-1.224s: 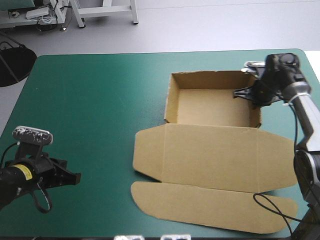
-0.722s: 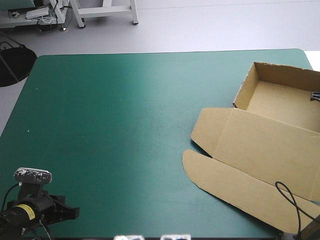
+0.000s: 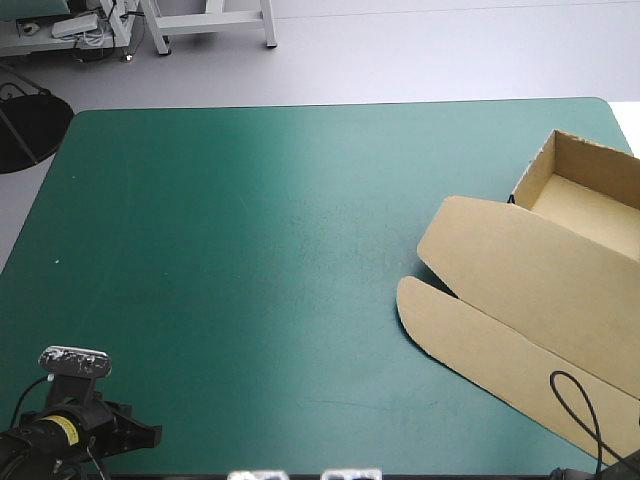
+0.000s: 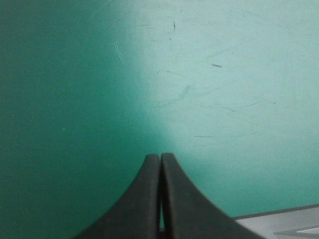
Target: Fold the box
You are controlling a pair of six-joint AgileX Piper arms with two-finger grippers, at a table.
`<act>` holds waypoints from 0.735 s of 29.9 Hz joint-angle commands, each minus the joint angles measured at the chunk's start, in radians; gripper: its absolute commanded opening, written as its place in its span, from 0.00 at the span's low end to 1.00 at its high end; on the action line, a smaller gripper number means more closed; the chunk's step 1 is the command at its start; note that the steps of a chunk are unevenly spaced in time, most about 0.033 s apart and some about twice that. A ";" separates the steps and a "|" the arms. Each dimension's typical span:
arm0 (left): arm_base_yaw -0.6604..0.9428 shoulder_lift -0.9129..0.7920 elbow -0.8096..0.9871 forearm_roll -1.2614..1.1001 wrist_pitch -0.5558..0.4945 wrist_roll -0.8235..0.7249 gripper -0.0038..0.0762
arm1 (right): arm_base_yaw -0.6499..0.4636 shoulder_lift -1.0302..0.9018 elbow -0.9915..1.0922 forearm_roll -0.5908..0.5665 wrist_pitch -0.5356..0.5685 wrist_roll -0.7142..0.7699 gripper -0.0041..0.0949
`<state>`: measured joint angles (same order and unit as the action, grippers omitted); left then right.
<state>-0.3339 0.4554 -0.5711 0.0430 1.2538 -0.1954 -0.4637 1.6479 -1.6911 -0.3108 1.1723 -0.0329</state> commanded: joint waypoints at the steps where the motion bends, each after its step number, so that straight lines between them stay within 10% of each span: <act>1: -0.004 0.007 -0.024 0.039 0.010 0.001 0.04 | -0.008 -0.132 -0.026 0.032 -0.023 -0.009 0.49; 6: -0.004 -0.014 -0.024 0.077 -0.004 0.001 0.04 | -0.006 -0.241 -0.026 0.319 0.021 -0.027 0.36; 11: -0.004 -0.089 -0.024 0.080 -0.020 0.001 0.04 | 0.080 -0.357 0.049 0.514 0.057 -0.135 0.02; 22: -0.004 -0.231 -0.024 0.060 -0.083 0.052 0.04 | 0.335 -0.685 0.444 0.584 0.049 -0.196 0.03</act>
<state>-0.3339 0.2236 -0.5711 0.1119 1.2438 -0.1802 -0.1531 1.0574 -1.3191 0.2616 1.2499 -0.2141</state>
